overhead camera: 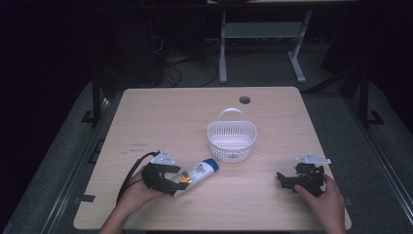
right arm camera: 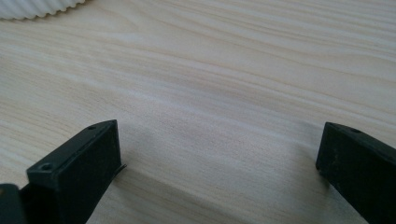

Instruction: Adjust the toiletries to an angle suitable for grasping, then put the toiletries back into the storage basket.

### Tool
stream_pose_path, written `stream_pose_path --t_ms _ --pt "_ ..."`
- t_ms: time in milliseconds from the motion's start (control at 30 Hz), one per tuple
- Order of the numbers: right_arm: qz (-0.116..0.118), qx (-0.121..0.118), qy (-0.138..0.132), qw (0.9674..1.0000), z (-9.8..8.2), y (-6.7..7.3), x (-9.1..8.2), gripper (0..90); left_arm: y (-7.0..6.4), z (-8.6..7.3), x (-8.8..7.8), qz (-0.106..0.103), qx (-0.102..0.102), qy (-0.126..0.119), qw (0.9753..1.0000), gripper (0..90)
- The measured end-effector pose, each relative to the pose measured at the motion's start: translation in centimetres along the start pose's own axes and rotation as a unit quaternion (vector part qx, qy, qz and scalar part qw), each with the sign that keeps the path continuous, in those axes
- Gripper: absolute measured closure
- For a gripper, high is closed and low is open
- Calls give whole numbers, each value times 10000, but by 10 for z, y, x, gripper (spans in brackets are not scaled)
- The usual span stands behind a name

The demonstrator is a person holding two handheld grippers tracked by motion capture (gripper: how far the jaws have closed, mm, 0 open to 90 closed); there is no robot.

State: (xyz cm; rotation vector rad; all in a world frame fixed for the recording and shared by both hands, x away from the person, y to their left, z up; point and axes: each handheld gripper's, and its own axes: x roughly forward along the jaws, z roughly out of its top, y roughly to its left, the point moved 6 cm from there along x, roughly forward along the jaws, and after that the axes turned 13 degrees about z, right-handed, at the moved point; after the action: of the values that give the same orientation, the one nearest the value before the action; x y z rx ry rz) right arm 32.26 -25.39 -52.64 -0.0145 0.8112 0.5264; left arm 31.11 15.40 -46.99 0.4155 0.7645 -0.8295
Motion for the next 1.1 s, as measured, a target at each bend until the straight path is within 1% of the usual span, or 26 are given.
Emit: stream_pose_path --t_ms 67,133,233,333,367,400,433,500,533,667,733,800,833,867,933,1033,1067,1100 --pt "0 1 0 10000 0 0 0 0 1 4 1 -12 -19 -6 10000 251" --pt "0 0 0 10000 0 0 0 0 2 8 1 28 -41 -31 10000 243" --pt "0 1 0 10000 0 0 0 0 3 14 2 27 -34 -48 10000 223" --pt "-1 0 0 10000 0 0 0 0 4 19 2 8 -16 -43 10000 210" --pt "0 0 0 10000 0 0 0 0 5 22 3 27 20 -29 10000 207" --pt "0 0 0 10000 0 0 0 0 5 22 3 27 20 -29 10000 207" --pt "0 0 1 10000 0 0 0 0 6 24 3 30 -30 -44 10000 207" --pt "0 -1 0 10000 0 0 0 0 8 27 4 46 9 -28 10000 201" --pt "0 0 0 10000 0 0 0 0 7 28 5 47 -10 -23 10000 198" --pt "0 2 0 10000 0 0 0 0 6 33 9 66 32 21 10000 183" --pt "0 -1 1 10000 0 0 0 0 6 36 12 69 108 45 9999 182" --pt "0 -1 1 10000 0 0 0 0 6 39 14 74 132 52 9999 175" --pt "0 0 0 10000 0 0 0 0 5 41 16 83 104 45 9999 175" --pt "0 0 0 10000 0 0 0 0 5 42 18 75 149 73 9998 175" --pt "0 -1 0 10000 0 0 0 0 4 44 22 79 146 99 9998 175" --pt "0 0 1 10000 0 0 0 0 4 47 27 90 208 168 9996 175" --pt "0 -1 0 10000 0 0 0 0 3 48 29 105 181 161 9997 175" --pt "0 -1 0 10000 0 0 0 0 3 49 30 110 223 192 9995 175"
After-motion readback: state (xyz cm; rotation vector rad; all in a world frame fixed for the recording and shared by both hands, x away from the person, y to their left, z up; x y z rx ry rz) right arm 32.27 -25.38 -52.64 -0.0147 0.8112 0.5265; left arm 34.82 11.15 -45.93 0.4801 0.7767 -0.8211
